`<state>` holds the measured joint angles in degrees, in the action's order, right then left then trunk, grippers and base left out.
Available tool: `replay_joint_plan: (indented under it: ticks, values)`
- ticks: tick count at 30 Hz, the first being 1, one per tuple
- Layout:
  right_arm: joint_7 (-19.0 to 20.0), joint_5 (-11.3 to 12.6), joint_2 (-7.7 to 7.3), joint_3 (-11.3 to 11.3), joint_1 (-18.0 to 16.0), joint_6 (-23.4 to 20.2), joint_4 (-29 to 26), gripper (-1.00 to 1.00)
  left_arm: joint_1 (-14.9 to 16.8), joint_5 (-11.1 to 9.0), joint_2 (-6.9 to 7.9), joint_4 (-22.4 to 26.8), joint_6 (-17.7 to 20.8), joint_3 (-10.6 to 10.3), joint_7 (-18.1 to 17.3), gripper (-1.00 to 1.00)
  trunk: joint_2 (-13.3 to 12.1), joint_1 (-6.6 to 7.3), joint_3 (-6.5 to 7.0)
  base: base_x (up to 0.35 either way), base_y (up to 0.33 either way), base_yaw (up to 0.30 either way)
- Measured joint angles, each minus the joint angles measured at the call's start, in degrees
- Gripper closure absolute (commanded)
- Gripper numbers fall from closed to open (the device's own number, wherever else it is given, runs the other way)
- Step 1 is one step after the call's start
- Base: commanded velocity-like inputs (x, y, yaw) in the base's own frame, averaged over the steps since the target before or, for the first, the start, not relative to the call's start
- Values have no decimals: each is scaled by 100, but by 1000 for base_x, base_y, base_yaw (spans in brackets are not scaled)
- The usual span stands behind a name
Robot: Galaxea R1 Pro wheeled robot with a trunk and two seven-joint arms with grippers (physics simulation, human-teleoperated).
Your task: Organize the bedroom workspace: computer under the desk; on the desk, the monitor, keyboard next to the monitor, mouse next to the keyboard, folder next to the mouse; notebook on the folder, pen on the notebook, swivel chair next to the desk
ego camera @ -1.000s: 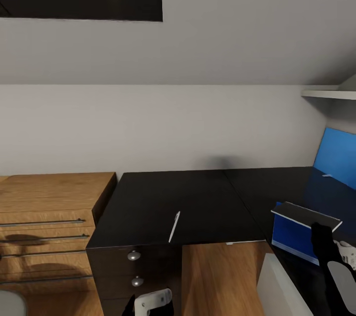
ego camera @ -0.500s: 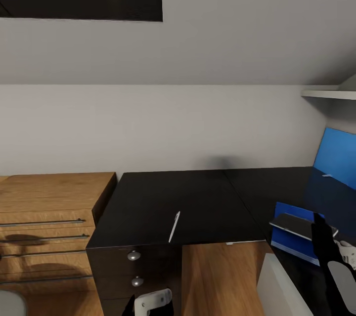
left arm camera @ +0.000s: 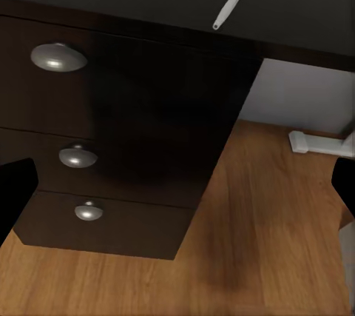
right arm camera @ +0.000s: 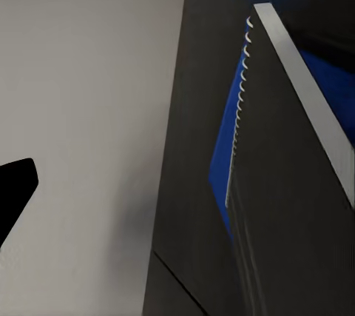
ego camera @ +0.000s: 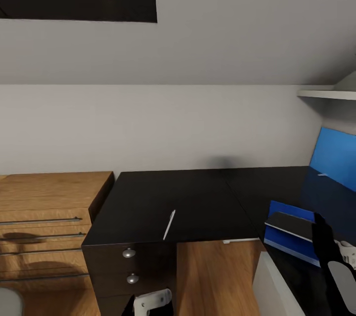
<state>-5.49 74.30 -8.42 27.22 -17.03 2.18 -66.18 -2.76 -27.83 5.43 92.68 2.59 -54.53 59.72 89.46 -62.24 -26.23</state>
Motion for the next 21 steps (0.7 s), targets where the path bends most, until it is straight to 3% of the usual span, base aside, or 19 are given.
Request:
replay_joint_plan:
  ticks: [9, 15, 21]
  values:
    - [-1, -2, 4, 33, 0, 110, -7, -100, 0, 3, 0, -2, -5, 0, 6, -100, 0, 0, 0, -1, -5, 0]
    - [2, 2, 4, 31, 0, 577, -12, -100, 0, 3, 0, 0, -5, 0, 6, -100, 0, 0, 0, 0, 0, 0]
    - [3, 5, 1, 36, 0, 770, -19, -100, 0, 3, 0, -1, -5, 0, 6, -100, 0, 0, 0, 0, 0, 0]
